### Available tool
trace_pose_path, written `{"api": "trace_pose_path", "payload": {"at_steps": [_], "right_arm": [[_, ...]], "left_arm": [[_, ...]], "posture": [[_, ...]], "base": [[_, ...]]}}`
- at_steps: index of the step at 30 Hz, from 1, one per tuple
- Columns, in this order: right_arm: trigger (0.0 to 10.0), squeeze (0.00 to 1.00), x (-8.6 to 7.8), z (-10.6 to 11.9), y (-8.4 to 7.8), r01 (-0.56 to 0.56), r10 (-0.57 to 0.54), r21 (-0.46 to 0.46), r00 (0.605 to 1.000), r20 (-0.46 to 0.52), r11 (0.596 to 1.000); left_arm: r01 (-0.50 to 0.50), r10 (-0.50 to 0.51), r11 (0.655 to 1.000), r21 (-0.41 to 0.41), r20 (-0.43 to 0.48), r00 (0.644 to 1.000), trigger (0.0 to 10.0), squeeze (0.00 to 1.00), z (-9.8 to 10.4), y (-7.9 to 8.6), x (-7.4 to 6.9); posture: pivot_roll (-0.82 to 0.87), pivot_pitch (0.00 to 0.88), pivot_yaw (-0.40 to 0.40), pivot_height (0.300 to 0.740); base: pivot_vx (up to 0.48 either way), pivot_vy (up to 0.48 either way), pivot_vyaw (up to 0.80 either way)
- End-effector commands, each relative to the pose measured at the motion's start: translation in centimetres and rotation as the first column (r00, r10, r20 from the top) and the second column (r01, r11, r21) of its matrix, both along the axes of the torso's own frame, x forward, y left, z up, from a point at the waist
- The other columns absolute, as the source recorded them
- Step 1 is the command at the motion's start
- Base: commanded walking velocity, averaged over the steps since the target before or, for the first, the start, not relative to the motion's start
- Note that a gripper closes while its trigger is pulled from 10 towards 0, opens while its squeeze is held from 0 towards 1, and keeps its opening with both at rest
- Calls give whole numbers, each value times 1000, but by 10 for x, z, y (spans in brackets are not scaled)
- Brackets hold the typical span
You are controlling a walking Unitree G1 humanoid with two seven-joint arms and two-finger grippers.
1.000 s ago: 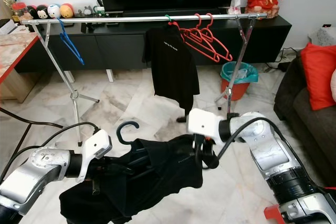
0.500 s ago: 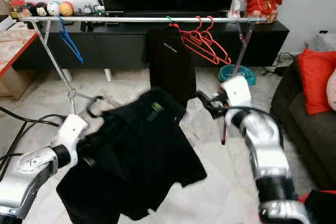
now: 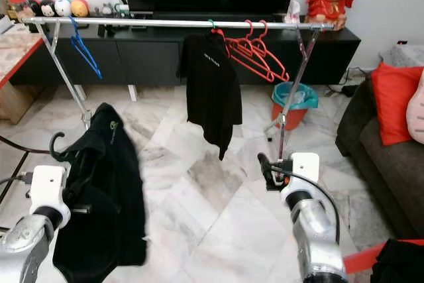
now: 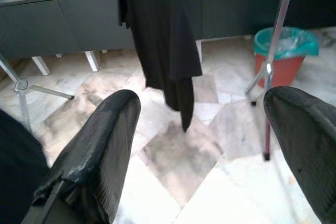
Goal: Hang hanger
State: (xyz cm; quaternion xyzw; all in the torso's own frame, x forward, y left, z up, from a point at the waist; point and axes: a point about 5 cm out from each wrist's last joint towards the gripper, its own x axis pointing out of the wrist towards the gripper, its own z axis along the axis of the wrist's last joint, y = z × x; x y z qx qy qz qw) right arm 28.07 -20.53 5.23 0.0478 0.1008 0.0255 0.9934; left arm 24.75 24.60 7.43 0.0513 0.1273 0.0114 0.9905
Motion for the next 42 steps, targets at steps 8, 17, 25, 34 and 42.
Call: {"api": "trace_pose_path", "payload": {"at_steps": [8, 17, 25, 34, 42], "right_arm": [[10000, 0, -4, -10, 18, 19, -20, 17, 1000, 12, 1000], [10000, 0, -4, -10, 27, 19, -19, 8, 999, 31, 1000], [10000, 0, -6, -14, 31, 31, -31, 6, 999, 21, 999], [10000, 0, -9, -16, 23, 22, -21, -36, 1000, 13, 999], [10000, 0, -15, -20, 19, 44, -44, -9, 999, -1, 999]], "left_arm": [[-24, 20, 999, 44, 96, 995, 10000, 0, 10, 8, 10], [-33, 31, 999, 24, 77, 997, 10000, 0, -1, 8, 18], [-42, 43, 999, -12, 88, 995, 10000, 0, -5, 0, 23], [-38, 41, 999, -26, 99, 994, 10000, 0, -5, -3, 21], [-8, 11, 999, -35, 101, 995, 10000, 0, -5, -11, 25]], "posture": [[78, 0, 78, 740], [44, 0, 75, 740], [61, 0, 52, 740], [48, 0, 45, 740], [29, 0, 60, 740]], "base": [[0, 0, 0], [0, 0, 0], [0, 0, 0], [193, 0, 0], [313, 0, 216]]}}
